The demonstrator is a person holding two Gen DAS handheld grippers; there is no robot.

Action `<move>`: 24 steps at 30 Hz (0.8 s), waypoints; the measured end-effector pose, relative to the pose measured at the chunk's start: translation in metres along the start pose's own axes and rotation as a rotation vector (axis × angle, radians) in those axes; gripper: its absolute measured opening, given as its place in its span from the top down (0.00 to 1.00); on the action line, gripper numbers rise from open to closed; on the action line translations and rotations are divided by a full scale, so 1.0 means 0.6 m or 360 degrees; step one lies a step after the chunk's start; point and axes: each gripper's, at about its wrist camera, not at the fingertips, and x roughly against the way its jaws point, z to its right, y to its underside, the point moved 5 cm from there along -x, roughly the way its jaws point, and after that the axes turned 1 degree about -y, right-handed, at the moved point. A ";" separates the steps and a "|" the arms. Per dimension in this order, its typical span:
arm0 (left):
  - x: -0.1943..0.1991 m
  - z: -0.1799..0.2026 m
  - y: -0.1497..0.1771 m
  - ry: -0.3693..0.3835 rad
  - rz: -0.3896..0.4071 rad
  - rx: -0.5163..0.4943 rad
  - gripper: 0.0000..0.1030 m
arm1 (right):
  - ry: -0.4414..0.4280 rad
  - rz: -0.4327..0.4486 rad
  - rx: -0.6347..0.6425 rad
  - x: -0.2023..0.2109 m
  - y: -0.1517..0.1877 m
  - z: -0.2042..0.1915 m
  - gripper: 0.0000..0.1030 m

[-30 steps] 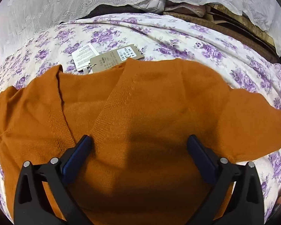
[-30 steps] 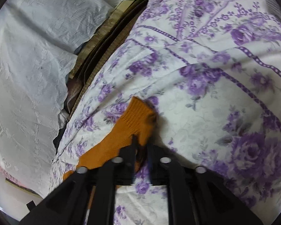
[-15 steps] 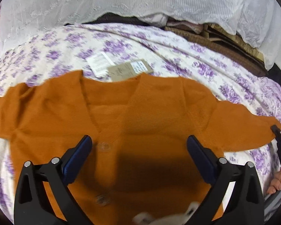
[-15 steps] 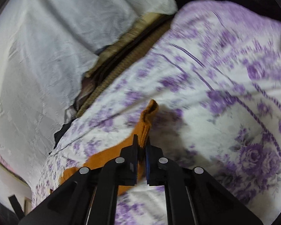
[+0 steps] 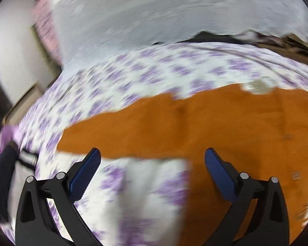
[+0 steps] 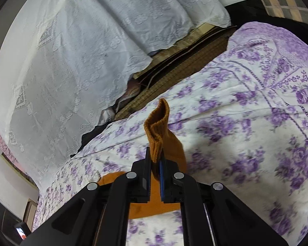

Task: Fold small clothes
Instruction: 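Carry the held sleeve across the cardigan body with the right tool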

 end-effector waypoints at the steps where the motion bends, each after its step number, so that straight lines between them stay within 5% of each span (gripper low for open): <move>1: -0.014 -0.026 0.009 0.0023 -0.0054 0.0089 0.04 | -0.0006 -0.0004 0.0007 -0.002 0.001 -0.009 0.94; 7: -0.068 -0.090 0.035 0.0217 -0.0314 0.0473 0.04 | -0.0052 -0.0023 0.0067 -0.009 0.016 -0.083 0.94; 24: -0.058 -0.095 0.035 0.0317 -0.0342 0.0541 0.04 | -0.0168 -0.0103 0.0299 -0.028 0.088 -0.280 0.93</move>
